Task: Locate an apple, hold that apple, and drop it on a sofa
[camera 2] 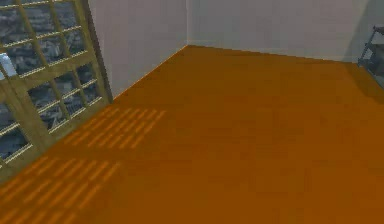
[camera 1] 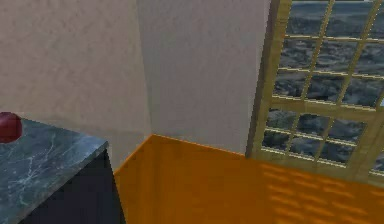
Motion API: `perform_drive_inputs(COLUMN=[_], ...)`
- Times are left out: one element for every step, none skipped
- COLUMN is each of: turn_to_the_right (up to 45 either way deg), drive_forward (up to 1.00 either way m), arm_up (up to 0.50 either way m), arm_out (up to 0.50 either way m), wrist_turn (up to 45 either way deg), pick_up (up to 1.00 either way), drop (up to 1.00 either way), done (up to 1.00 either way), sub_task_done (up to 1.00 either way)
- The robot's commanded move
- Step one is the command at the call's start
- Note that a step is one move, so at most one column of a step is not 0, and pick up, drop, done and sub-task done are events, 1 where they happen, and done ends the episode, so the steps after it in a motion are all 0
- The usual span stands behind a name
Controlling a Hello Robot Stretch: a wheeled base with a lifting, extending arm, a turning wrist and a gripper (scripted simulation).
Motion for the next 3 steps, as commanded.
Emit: perform_drive_inputs(turn_to_the_right=[0.0,-45.0,-45.0], drive_forward=[0.15,0.00,0.00], arm_up=[0.00,0.00,0.00], arm_out=[0.00,0.00,0.00], wrist_turn=[0.0,0.0,0.0], pick_up=[0.00,0.00,0.00], drop=[0.00,0.00,0.00], done=[0.00,0.00,0.00], sub_task_done=[0.00,0.00,0.00])
